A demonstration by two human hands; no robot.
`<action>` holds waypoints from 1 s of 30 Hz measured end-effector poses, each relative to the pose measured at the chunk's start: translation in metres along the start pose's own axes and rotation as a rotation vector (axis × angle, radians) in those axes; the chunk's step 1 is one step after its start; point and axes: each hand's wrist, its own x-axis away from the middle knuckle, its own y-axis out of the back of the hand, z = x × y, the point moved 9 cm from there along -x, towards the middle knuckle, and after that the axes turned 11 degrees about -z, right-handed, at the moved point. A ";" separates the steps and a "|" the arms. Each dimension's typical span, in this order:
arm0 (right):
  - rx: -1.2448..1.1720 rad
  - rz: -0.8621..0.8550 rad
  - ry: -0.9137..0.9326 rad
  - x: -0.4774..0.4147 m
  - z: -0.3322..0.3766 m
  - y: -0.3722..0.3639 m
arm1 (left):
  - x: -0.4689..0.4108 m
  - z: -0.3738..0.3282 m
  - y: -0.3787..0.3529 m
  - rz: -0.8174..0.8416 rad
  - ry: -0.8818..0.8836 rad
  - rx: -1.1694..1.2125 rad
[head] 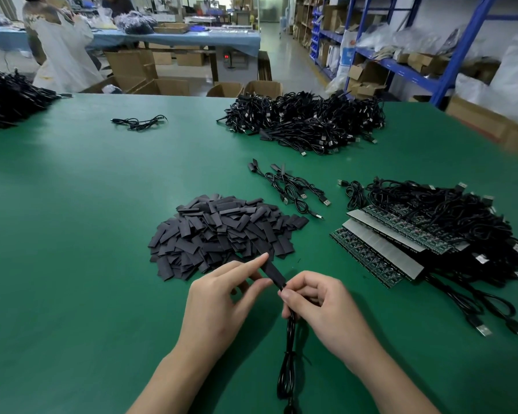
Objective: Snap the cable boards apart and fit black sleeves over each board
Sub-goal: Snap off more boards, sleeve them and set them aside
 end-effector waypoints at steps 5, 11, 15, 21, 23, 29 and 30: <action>0.016 -0.015 0.004 0.000 0.003 0.001 | 0.000 0.001 -0.003 0.027 0.013 0.012; 0.050 -0.001 0.028 0.001 0.006 -0.001 | 0.002 0.023 -0.003 -0.035 0.312 0.294; 0.076 -0.004 0.059 0.004 0.012 -0.002 | 0.006 0.036 -0.008 -0.074 0.556 0.552; 0.403 0.024 0.251 0.011 0.019 -0.012 | 0.006 0.061 0.005 -0.248 0.734 0.743; 0.427 0.035 0.266 0.012 0.020 -0.016 | 0.006 0.062 0.005 -0.265 0.745 0.763; 0.124 -0.046 0.078 0.003 0.017 0.004 | 0.005 0.065 0.002 -0.245 0.764 0.773; 0.104 -0.068 0.065 -0.001 0.018 0.008 | 0.005 0.064 0.001 -0.239 0.768 0.766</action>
